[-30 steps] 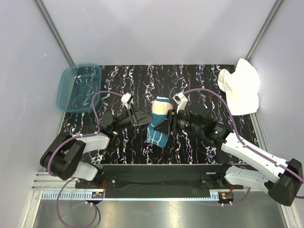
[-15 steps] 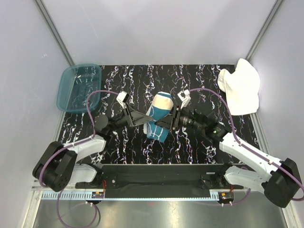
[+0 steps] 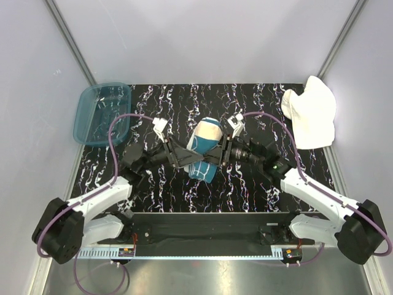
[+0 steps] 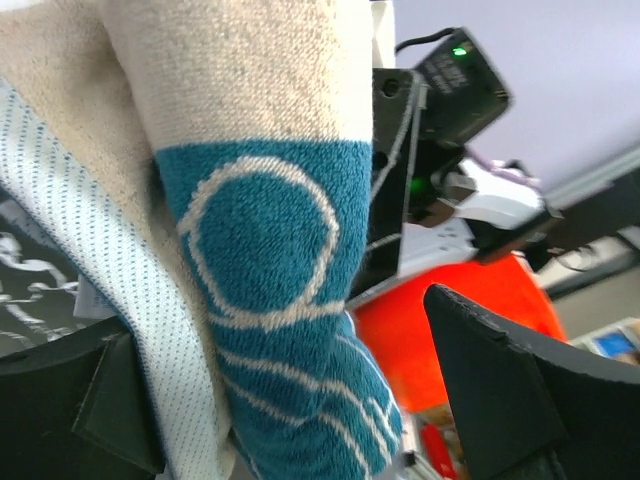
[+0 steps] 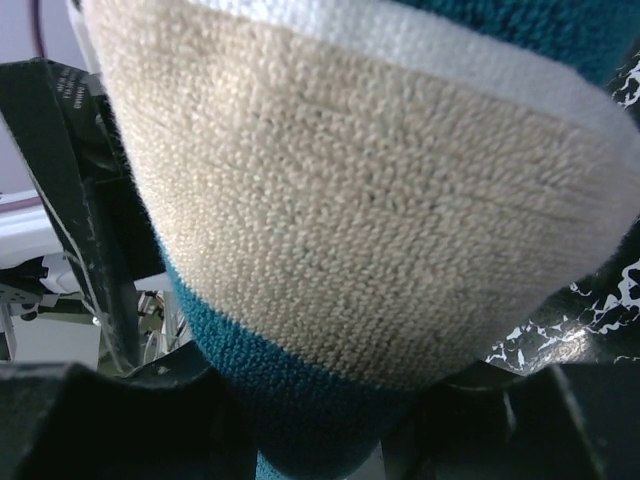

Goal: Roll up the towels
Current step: Place the rolled towel into the container

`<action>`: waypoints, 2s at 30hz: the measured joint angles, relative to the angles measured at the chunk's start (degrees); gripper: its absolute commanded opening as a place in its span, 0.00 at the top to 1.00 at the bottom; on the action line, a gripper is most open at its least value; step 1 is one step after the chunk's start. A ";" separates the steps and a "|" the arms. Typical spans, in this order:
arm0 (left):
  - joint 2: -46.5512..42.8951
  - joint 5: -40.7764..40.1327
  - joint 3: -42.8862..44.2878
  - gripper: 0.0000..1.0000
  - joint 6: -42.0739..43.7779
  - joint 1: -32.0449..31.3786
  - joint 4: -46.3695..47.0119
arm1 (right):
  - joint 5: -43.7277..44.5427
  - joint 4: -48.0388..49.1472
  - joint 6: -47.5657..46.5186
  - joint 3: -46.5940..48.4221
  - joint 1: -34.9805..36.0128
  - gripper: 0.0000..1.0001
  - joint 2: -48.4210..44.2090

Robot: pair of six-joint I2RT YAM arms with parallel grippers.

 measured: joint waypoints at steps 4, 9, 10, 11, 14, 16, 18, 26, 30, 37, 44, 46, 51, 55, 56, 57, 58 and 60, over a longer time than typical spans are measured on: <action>-3.28 -6.40 5.55 0.43 10.51 -2.62 -17.99 | 1.49 -2.84 -1.22 2.29 0.31 0.53 0.66; -5.09 -11.47 9.42 0.62 16.94 -4.15 -30.21 | 3.65 -4.83 -2.16 2.75 0.52 0.52 0.55; -5.29 -11.96 9.62 0.65 17.20 -4.33 -31.08 | 3.76 -5.07 -2.21 2.75 0.57 0.52 0.55; -5.46 -12.48 9.86 0.67 17.64 -4.46 -32.17 | 4.00 -5.33 -2.34 2.75 0.68 0.52 0.57; -5.51 -13.68 10.84 0.75 18.60 -4.79 -35.32 | 5.18 -6.54 -2.80 2.78 1.01 0.52 0.59; -5.51 -14.43 11.63 0.78 19.19 -5.01 -37.42 | 6.01 -7.28 -2.97 2.78 1.22 0.51 0.59; -5.51 -15.15 12.50 0.81 19.71 -5.16 -39.58 | 6.60 -7.89 -3.26 2.80 1.29 0.48 0.57; -5.51 -15.98 13.03 0.98 19.39 -4.68 -41.31 | 8.79 -10.67 -5.05 2.89 1.68 0.44 -0.37; -5.40 -16.00 13.29 1.00 18.95 -4.63 -41.55 | 9.07 -10.84 -5.18 2.89 1.70 0.39 -0.55; -5.35 -16.04 13.33 1.00 18.25 -3.48 -42.23 | 11.04 -12.63 -6.25 2.89 1.70 0.23 -0.83; -4.90 -19.23 13.35 1.00 15.80 1.68 -41.00 | 7.98 -14.75 -8.13 2.86 3.08 0.10 -3.72; -4.35 -19.34 13.35 1.00 15.28 2.51 -39.30 | 7.17 -15.26 -8.35 2.86 3.30 0.09 -4.04; -3.32 -18.18 13.35 1.00 13.92 4.04 -36.72 | 7.45 -16.44 -8.68 2.86 3.43 0.05 -4.74; -3.26 -15.87 13.33 1.00 12.13 10.88 -34.62 | 9.97 -19.04 -9.14 2.86 3.48 0.04 -7.15; -3.19 -14.95 13.31 1.00 11.32 13.75 -33.70 | 10.82 -19.54 -9.25 2.86 3.48 0.04 -7.74; -2.99 -14.36 13.29 1.00 10.47 16.83 -32.26 | 11.32 -19.98 -9.31 2.86 3.50 0.04 -8.17; -2.54 -13.35 13.18 1.00 9.11 20.31 -30.10 | 11.93 -20.41 -9.35 2.86 3.50 0.04 -8.48; -0.98 -12.20 12.96 1.00 6.34 25.79 -25.35 | 12.50 -21.18 -9.38 2.86 3.50 0.04 -8.66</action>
